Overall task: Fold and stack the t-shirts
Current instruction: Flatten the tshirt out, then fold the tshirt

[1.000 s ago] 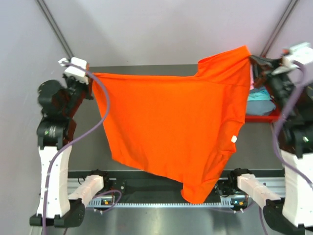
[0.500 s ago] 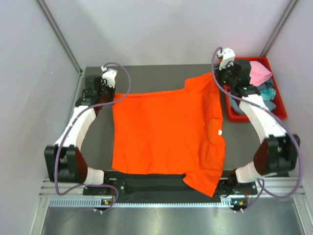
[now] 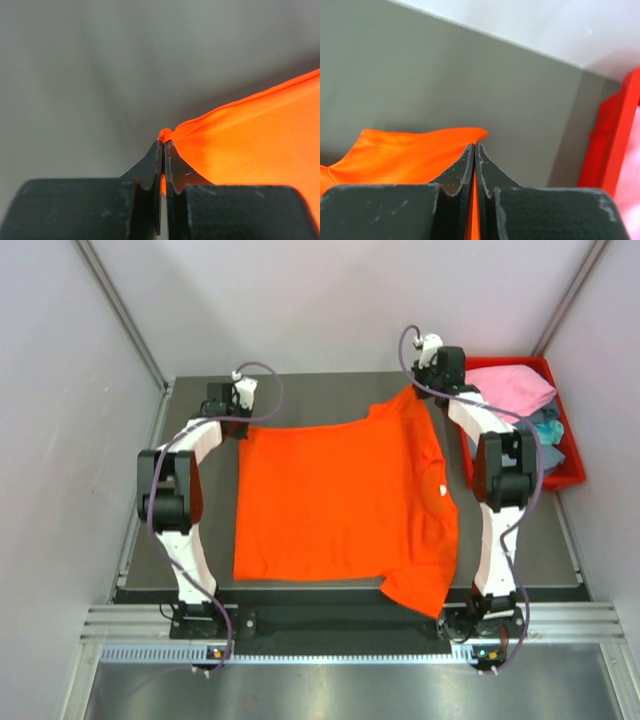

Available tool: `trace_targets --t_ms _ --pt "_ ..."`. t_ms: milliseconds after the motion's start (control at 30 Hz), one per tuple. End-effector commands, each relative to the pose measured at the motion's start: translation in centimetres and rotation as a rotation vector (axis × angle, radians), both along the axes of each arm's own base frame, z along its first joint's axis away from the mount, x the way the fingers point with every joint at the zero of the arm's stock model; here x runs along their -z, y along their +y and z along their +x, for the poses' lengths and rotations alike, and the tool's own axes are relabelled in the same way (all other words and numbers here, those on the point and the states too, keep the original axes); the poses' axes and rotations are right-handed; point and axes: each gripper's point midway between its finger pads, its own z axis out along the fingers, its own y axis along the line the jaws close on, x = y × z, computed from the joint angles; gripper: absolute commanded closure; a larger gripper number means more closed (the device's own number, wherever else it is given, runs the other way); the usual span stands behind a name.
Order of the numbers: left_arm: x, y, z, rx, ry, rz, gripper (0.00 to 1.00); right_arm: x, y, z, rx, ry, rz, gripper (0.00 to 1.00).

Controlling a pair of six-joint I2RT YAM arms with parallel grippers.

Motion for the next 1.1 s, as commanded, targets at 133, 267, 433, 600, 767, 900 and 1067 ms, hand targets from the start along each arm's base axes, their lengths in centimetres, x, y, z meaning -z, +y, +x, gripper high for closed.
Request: trace_targets --t_ms 133,267,433,600,767,900,1067 --pt "-2.8 0.9 8.2 -0.03 -0.158 0.038 1.0 -3.7 -0.7 6.3 0.077 -0.175 0.012 1.0" --pt "-2.6 1.2 10.5 -0.048 -0.186 0.049 1.0 -4.3 -0.4 7.5 0.088 -0.23 0.004 1.0" --pt "-4.3 1.2 11.6 -0.062 -0.23 0.04 1.0 -6.4 -0.1 7.7 0.082 -0.269 0.007 1.0" --pt "-5.2 0.8 9.0 -0.023 -0.189 0.031 1.0 -6.7 0.1 5.4 0.038 -0.212 0.001 1.0" --pt "-8.2 0.1 5.2 0.022 -0.201 0.009 1.0 -8.8 0.1 1.2 0.006 -0.192 0.002 1.0" --pt "-8.7 -0.3 2.4 0.036 -0.181 -0.011 1.0 -7.7 -0.1 -2.3 -0.004 -0.126 0.01 1.0" --pt "-9.6 -0.6 -0.1 0.035 -0.169 -0.044 1.0 -9.4 -0.3 -5.8 -0.006 -0.116 0.024 1.0"
